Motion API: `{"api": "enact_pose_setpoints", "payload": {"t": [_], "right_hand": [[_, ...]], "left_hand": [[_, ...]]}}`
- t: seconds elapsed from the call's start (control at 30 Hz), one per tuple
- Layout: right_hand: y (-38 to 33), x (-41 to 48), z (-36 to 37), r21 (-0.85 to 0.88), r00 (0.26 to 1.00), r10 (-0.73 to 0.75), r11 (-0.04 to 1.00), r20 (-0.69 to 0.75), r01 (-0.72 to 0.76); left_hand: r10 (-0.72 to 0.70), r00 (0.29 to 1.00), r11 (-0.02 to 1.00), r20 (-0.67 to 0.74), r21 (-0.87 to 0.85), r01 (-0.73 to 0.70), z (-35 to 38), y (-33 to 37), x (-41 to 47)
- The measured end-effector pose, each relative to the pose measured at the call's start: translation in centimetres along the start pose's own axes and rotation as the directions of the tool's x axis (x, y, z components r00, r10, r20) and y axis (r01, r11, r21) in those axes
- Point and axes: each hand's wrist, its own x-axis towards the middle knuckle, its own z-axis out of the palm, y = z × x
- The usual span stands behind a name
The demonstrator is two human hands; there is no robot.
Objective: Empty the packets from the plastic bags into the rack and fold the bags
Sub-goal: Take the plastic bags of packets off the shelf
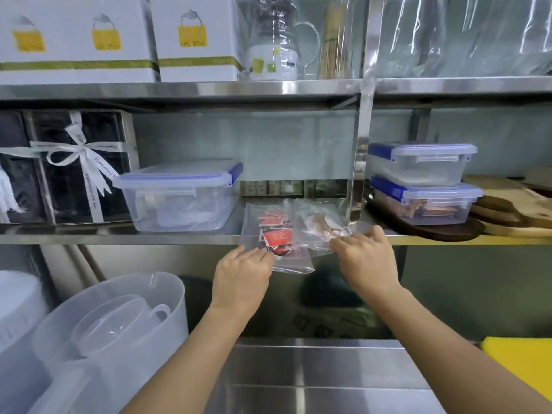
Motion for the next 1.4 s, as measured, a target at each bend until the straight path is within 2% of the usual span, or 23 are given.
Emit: {"api": "enact_pose_setpoints", "payload": {"t": [0.27, 0.37, 0.5, 0.57, 0.63, 0.73, 0.8, 0.87, 1.0, 1.13, 1.23, 1.33, 1.4], "right_hand": [[-2.2, -5.9, -5.8, 0.134, 0.992, -0.011, 0.991, -0.124, 0.028], [-3.2, -8.8, -8.3, 0.187, 0.993, -0.002, 0.982, -0.118, 0.024], [-3.1, -10.6, -12.5, 0.276, 0.990, 0.132, 0.954, -0.040, -0.116], [-2.5, -10.5, -14.9, 0.289, 0.983, 0.176, 0.940, 0.050, -0.183], [-2.1, -10.5, -16.9, 0.275, 0.976, 0.170, 0.940, 0.139, -0.202], [-2.1, -10.3, -20.1, 0.266, 0.961, 0.096, 0.949, 0.260, -0.167], [-2.2, -10.2, -21.7, 0.287, 0.911, 0.016, 0.947, 0.412, -0.146], [-2.5, -10.5, -23.2, 0.276, 0.889, -0.016, 0.953, 0.457, -0.124], [-2.8, -11.5, -25.1, 0.280, 0.906, -0.007, 0.952, 0.422, -0.124], [-3.4, -13.8, -26.2, 0.280, 0.929, 0.016, 0.951, 0.370, -0.128], [-4.4, -16.8, -26.4, 0.295, 0.934, 0.024, 0.946, 0.356, -0.137], [-5.3, -21.2, -25.7, 0.330, 0.911, -0.047, 0.939, 0.409, -0.100], [-6.2, -25.0, -25.2, 0.374, 0.845, -0.155, 0.926, 0.512, -0.057]], "left_hand": [[0.050, 0.980, 0.998, 0.193, -0.051, -0.040, -6.3, 1.2, -4.9], [0.077, 0.955, 0.997, 0.288, -0.032, -0.071, -9.1, 2.0, -7.0], [0.057, 0.931, 0.998, 0.361, 0.007, -0.064, -14.1, 2.2, -7.2], [0.042, 0.912, 0.996, 0.407, 0.060, -0.072, -16.7, 2.2, -6.4], [0.006, 0.853, 0.994, 0.521, 0.089, -0.061, -18.6, 2.3, -6.4], [-0.064, 0.746, 0.998, 0.663, 0.028, 0.061, -20.9, 2.6, -6.9], [-0.066, 0.737, 0.996, 0.672, 0.001, 0.088, -22.7, 3.1, -7.1], [-0.063, 0.750, 0.996, 0.659, -0.006, 0.090, -23.9, 3.3, -7.5], [-0.092, 0.771, 0.992, 0.630, -0.010, 0.127, -26.2, 2.9, -8.4], [-0.057, 0.810, 0.994, 0.583, -0.040, 0.098, -27.8, 3.0, -11.1], [-0.006, 0.878, 0.999, 0.479, -0.045, 0.031, -28.2, 3.7, -14.3], [0.023, 0.826, 0.995, 0.563, 0.070, -0.075, -28.9, 5.0, -18.0], [0.064, 0.759, 0.990, 0.648, 0.053, -0.129, -28.8, 6.5, -22.0]]}}
